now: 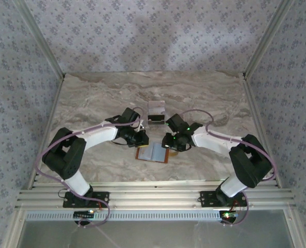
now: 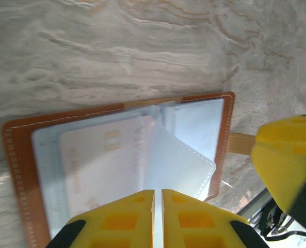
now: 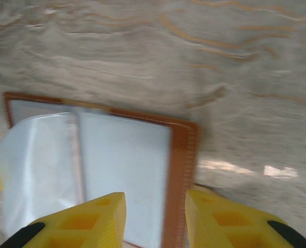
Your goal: Take the credit cards out of the card holder
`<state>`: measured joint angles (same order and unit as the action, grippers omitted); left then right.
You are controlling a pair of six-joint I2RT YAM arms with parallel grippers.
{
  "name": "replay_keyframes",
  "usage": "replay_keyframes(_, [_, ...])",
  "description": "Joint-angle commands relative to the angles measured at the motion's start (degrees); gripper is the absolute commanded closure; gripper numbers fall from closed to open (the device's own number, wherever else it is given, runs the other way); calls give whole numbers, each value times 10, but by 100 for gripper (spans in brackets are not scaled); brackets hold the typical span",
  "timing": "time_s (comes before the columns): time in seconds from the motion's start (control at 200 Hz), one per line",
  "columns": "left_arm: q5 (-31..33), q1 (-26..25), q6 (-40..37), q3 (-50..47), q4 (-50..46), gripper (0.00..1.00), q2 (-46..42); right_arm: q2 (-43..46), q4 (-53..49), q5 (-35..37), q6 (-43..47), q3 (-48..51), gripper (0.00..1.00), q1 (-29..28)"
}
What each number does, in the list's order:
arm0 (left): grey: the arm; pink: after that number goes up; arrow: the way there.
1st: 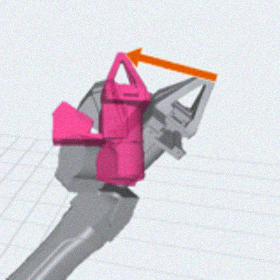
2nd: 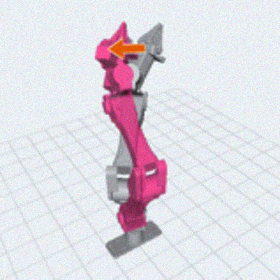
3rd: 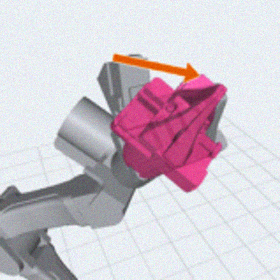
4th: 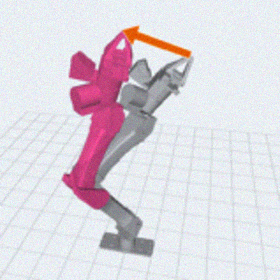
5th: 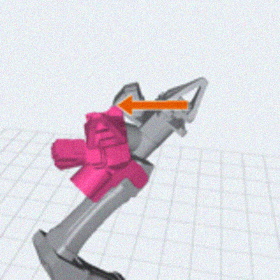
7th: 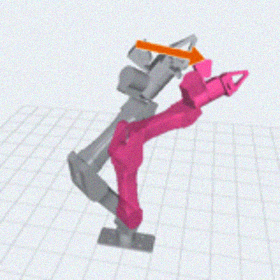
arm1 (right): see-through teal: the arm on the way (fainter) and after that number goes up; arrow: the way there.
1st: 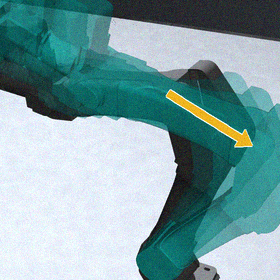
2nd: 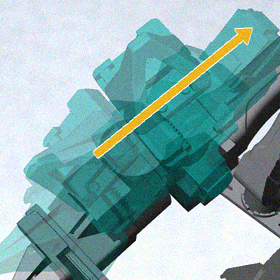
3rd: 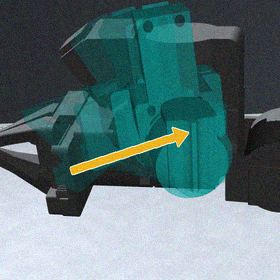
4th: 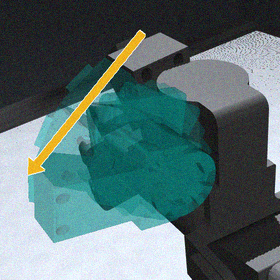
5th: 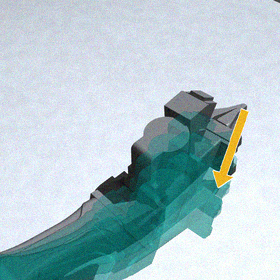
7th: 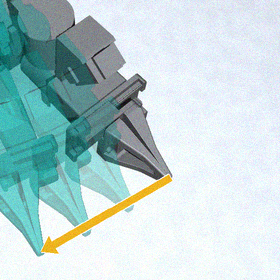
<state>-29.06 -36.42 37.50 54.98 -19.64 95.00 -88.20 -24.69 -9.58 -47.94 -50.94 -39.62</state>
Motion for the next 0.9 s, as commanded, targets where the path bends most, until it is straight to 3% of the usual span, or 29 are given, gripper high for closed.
replay_keyframes(0.0, [-14,-20,13,20,4,88,20,25,-25,11,19,18,63,19])
replay_keyframes(0.495, [-33,-86,62,71,64,87,110,52,1,-4,14,54,62,51])
replay_keyframes(0.894, [2,-84,64,79,75,83,81,80,-17,-2,13,45,62,42])
